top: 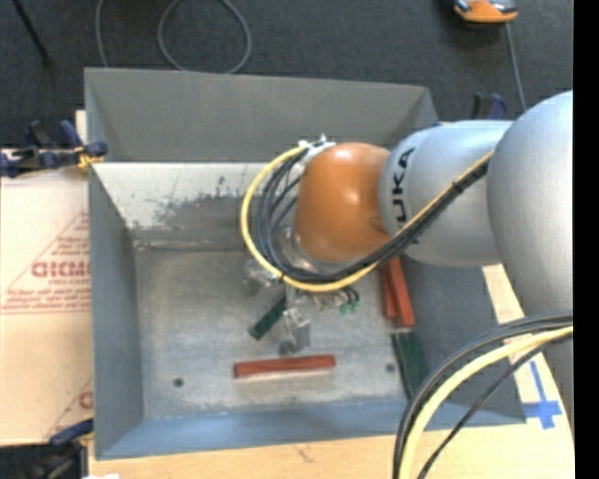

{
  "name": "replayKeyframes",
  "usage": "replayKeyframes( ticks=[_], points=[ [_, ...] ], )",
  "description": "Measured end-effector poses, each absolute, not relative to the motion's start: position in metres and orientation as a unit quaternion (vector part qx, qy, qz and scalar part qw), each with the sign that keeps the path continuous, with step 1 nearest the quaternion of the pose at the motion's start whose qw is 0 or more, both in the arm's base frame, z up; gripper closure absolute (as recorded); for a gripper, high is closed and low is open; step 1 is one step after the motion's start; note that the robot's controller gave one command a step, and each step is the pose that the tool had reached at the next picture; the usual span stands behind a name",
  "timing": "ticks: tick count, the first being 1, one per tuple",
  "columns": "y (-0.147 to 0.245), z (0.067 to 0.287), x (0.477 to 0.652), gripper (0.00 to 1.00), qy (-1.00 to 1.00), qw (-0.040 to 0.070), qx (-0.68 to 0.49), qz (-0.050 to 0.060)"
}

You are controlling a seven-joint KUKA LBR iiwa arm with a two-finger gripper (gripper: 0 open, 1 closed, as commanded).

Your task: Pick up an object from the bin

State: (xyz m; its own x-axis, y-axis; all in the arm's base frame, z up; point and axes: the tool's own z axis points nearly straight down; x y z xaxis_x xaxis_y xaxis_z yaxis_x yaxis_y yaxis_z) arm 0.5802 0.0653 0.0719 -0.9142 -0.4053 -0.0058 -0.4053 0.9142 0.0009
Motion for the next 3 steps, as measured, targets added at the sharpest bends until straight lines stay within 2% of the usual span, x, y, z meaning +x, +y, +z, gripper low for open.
replayKeyframes(
  ticks=[1,2,3],
  points=[
    [0.065,0.072,0.582,0.0,0.979,0.003,-0.203,0.001],
    [0.065,0.073,0.582,1.0,0.979,0.004,-0.202,0.001],
    [0.064,0.175,0.585,1.0,0.981,0.006,-0.195,-0.001]
  ],
)
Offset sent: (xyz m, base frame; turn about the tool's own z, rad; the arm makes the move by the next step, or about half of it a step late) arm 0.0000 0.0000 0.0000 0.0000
